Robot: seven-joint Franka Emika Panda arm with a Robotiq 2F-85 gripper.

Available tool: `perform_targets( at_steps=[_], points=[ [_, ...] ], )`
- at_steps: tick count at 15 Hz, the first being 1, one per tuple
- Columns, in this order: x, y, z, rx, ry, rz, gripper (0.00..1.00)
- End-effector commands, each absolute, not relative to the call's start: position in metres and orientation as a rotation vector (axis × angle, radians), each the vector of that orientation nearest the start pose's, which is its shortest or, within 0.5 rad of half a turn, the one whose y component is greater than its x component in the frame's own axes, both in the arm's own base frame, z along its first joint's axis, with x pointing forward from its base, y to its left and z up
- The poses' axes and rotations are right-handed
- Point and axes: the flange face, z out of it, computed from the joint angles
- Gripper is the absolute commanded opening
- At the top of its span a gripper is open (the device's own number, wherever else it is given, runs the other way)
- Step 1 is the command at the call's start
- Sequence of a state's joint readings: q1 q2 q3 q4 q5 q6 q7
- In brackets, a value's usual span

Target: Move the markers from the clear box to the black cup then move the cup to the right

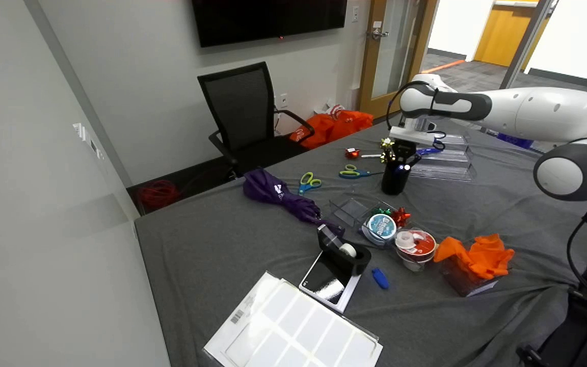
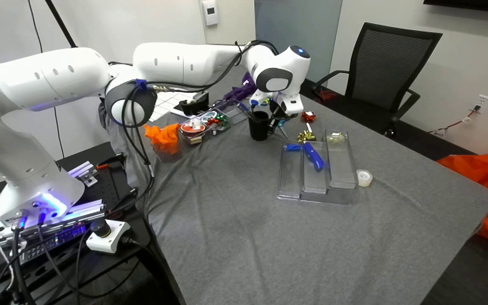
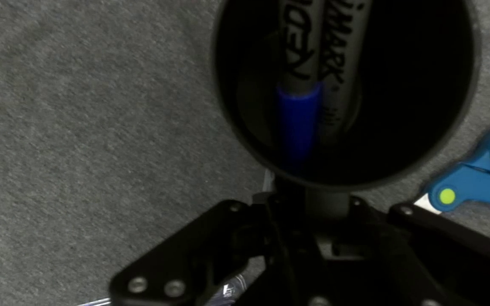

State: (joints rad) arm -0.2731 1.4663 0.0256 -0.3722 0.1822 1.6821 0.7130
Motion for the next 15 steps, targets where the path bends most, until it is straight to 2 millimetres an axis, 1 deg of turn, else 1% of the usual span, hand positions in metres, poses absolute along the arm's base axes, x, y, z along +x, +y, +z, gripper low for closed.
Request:
perform_targets(
  at_steps=[1, 7, 12, 15],
  points=[
    [0.766, -0.185, 0.154, -2.663, 1.304, 0.267, 0.05],
    [0.77, -0.166, 0.16, -2.82, 0.975, 0.245, 0.05],
    [0.766, -0.141, 0.161, -2.877, 0.778, 0.359, 0.05],
    [0.757, -0.126, 0.156, -2.873, 0.688, 0.491, 0.05]
  ],
)
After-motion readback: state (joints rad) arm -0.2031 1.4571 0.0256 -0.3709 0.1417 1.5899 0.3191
